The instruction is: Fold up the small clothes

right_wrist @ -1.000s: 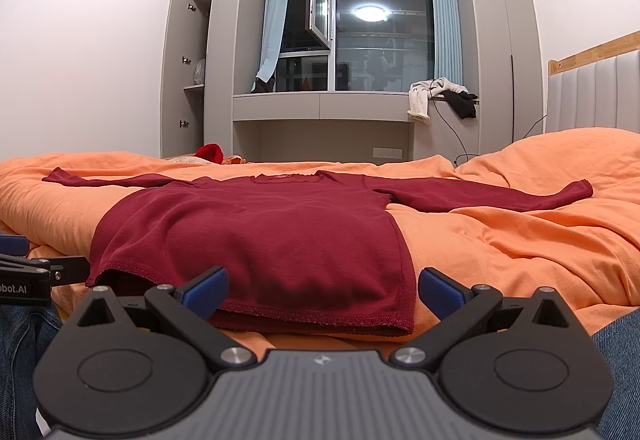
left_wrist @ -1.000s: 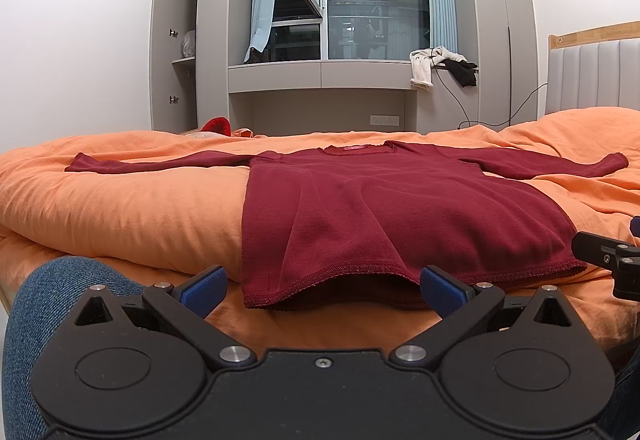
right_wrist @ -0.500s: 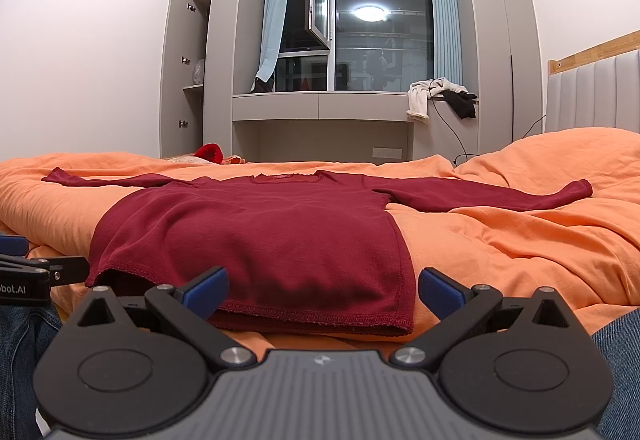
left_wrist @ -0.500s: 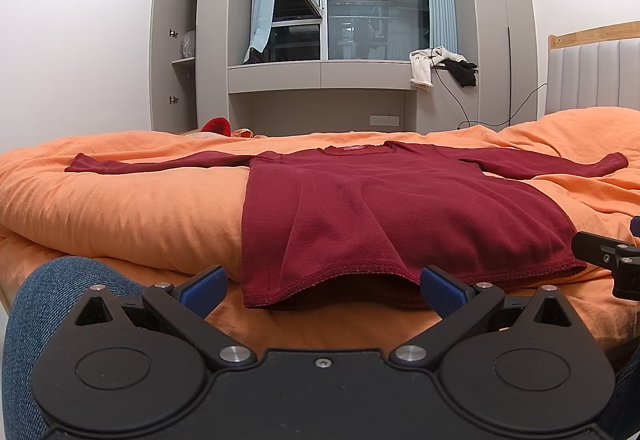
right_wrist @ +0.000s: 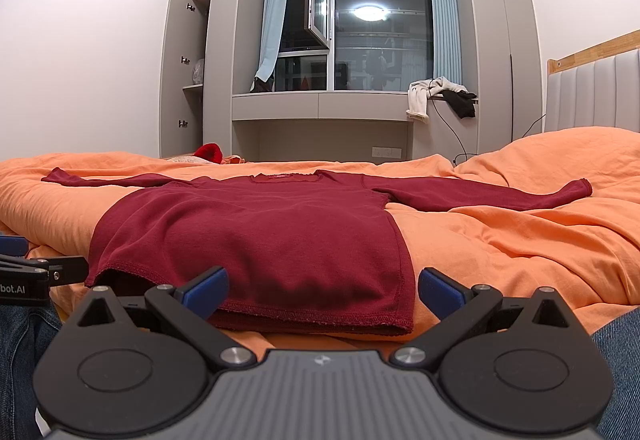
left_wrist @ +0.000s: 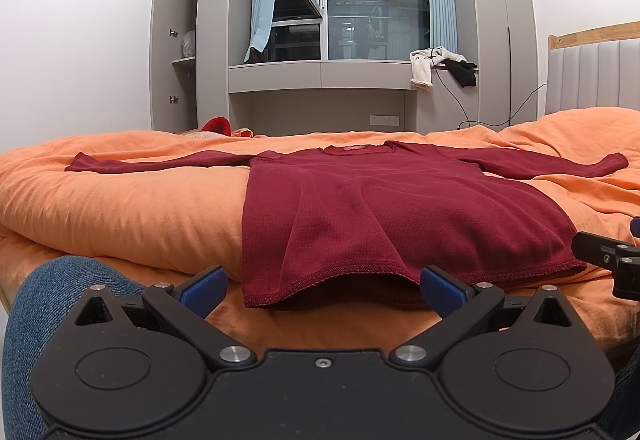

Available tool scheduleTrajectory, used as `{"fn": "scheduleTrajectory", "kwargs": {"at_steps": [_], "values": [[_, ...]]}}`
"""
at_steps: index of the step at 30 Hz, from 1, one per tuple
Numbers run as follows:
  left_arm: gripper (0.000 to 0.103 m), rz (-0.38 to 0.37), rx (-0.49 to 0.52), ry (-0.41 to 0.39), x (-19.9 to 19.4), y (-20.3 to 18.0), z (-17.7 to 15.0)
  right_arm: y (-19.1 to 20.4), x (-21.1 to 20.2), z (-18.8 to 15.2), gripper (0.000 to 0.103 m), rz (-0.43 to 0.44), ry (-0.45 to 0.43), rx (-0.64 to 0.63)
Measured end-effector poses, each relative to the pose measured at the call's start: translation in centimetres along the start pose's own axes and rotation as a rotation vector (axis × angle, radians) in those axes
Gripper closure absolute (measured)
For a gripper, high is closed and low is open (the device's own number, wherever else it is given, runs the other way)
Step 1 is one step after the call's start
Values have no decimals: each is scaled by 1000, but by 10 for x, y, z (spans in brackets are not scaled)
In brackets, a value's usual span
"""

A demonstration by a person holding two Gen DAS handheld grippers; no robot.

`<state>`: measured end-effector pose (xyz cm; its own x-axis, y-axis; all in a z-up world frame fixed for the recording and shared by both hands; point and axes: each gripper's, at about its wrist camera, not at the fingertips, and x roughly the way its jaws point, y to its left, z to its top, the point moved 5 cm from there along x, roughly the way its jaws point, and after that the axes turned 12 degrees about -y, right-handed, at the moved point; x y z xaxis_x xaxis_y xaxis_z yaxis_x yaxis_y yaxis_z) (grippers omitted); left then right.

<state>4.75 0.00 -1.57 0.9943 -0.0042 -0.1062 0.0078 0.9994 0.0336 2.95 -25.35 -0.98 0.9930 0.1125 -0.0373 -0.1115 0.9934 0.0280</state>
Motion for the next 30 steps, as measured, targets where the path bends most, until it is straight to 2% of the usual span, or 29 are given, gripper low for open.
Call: {"fn": "scheduleTrajectory", "kwargs": {"at_steps": [19, 22, 26, 30], "values": [[1, -1, 1, 4, 0, 0, 0, 1, 1, 0, 0, 4, 9, 5], [1, -4, 1, 36, 7, -2, 1, -2, 6, 3, 0, 18, 46, 33], [1, -8, -14, 80, 18, -6, 6, -12, 18, 6, 0, 54, 141, 140], [1, -28, -38, 112, 33, -10, 19, -32, 36, 13, 0, 50, 210, 235]]}}
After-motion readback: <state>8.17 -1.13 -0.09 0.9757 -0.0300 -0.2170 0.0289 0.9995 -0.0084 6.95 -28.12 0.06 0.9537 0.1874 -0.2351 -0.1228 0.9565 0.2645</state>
